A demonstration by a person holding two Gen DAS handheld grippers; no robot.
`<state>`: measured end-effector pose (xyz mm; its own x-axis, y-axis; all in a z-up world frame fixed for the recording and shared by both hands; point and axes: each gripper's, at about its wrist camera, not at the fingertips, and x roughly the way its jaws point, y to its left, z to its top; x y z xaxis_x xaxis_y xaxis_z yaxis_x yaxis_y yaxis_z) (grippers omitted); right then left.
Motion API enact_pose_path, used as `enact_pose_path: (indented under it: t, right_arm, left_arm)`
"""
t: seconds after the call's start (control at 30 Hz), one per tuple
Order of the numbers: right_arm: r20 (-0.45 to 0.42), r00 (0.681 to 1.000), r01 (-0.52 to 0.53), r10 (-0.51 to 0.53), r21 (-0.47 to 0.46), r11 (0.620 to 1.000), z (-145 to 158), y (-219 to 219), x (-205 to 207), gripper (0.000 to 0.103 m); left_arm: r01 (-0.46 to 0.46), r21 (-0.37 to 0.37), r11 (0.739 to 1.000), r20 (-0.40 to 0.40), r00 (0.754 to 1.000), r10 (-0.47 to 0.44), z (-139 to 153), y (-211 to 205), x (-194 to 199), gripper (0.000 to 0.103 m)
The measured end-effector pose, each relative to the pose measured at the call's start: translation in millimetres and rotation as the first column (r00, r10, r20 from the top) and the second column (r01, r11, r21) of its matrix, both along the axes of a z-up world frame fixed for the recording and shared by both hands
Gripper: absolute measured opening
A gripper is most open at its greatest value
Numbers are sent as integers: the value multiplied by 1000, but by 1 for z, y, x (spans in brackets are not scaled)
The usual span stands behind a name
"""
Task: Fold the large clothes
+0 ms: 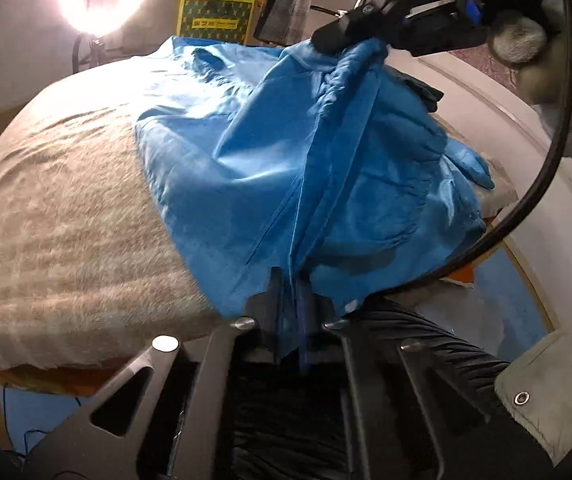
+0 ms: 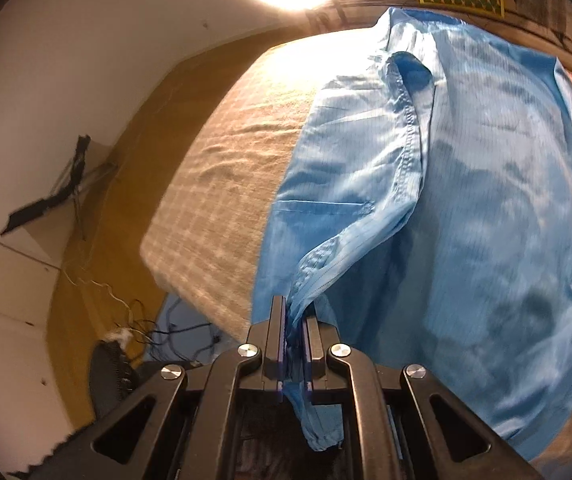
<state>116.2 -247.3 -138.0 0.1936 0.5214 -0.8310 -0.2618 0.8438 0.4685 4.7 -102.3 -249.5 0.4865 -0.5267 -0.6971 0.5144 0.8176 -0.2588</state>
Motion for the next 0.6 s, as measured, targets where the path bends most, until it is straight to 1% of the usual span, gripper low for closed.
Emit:
enact_pose_path:
  t: [0.1, 0.17, 0.2, 0.23, 0.27, 0.33, 0.37, 0.43, 0.5, 0.57, 0.6]
  right_arm:
    - [-14, 1000, 15, -14, 55, 998, 0, 1, -4, 4]
    - [-12, 999, 33, -32, 61, 998, -4, -3, -7, 5]
    - [-10, 999, 44, -44, 49, 998, -8, -7, -9, 7]
    - [-17, 998, 54, -54, 27, 998, -16, -11, -11, 13]
    - [-25, 998, 59, -59, -8, 998, -25, -14, -13, 18]
    - [-35, 998, 52, -55, -59, 997, -39, -19, -20, 46]
    - [-38, 998, 54, -57, -71, 996, -46, -24, -25, 50]
    - [-73, 995, 61, -64, -37, 997, -58, -33, -33, 59]
    - [-108, 991, 74, -73, 7, 997, -69, -40, -40, 60]
    - [-133, 988, 79, -77, 15, 997, -80, -40, -45, 55]
    - [-159, 985, 77, -71, 30, 997, -88, -38, -47, 43]
  left_arm:
    - [-18, -90, 996, -10, 1000, 17, 6, 22, -6, 3]
    - [-9, -140, 990, -20, 1000, 6, 9, 34, -9, 3]
    - [3, -166, 986, -36, 999, -9, 10, 39, -12, 3]
    - [9, -180, 984, -64, 998, -21, 8, 45, -15, 3]
    - [2, -184, 983, -102, 995, -21, 6, 50, -16, 3]
    - [-35, -204, 978, -152, 988, 4, 2, 63, -15, 3]
    - [-71, -225, 972, -175, 984, 31, 1, 74, -14, 3]
    - [-131, -258, 957, -202, 976, 79, 0, 91, -7, 3]
    - [-197, -308, 931, -235, 964, 126, 0, 110, -7, 3]
    - [-250, -336, 908, -262, 951, 165, -1, 124, 0, 3]
    - [-259, -334, 906, -263, 949, 175, -2, 125, 1, 3]
